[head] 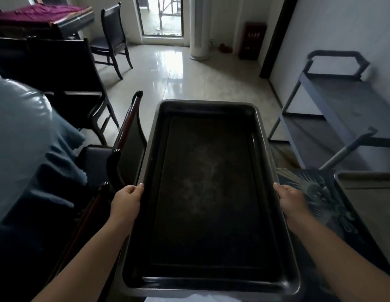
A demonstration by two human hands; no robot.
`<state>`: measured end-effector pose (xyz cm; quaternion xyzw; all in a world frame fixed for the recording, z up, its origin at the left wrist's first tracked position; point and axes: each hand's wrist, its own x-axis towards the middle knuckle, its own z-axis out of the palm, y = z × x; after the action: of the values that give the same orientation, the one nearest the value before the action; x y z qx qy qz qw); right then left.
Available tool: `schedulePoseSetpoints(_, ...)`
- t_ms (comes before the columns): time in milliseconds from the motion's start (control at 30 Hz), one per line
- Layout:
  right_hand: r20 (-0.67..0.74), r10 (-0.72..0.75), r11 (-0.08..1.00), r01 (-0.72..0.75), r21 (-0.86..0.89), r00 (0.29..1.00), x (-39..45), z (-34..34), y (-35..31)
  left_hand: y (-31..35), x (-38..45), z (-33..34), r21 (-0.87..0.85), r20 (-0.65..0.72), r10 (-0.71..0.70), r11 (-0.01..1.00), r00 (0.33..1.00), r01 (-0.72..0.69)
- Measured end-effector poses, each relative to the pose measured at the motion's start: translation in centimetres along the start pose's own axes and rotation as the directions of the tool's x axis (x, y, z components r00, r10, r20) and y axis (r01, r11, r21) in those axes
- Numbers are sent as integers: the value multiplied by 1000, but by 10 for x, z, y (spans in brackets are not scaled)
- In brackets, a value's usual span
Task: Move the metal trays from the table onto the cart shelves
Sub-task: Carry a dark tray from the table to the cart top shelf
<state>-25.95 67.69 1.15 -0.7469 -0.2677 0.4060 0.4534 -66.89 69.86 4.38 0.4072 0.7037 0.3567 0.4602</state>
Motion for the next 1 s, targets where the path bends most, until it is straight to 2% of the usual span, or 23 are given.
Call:
schedulePoseSetpoints(300, -27, 68, 995, -66, 69, 997, 92, 26, -83, 106, 139, 33, 46, 49, 33, 998, 998, -35)
schedulePoseSetpoints(433, -46, 100, 991, -95, 98, 994, 142, 31, -103, 131, 194, 67, 52, 87, 29, 998, 996, -34)
schedulePoseSetpoints(600, -90, 122, 988, -112, 107, 988, 215, 37, -125, 174, 270, 124, 139, 98, 63, 987, 993, -76)
schedulePoseSetpoints(800, -209, 77, 992, -53, 118, 975, 284, 31, -146, 233, 336, 182, 250, 114, 155, 951, 981, -180)
schedulePoseSetpoints(1000, -338, 144, 982, -93, 163, 930, 333, 4, -151, 275, 391, 261, 323, 262, 198, 904, 945, -279)
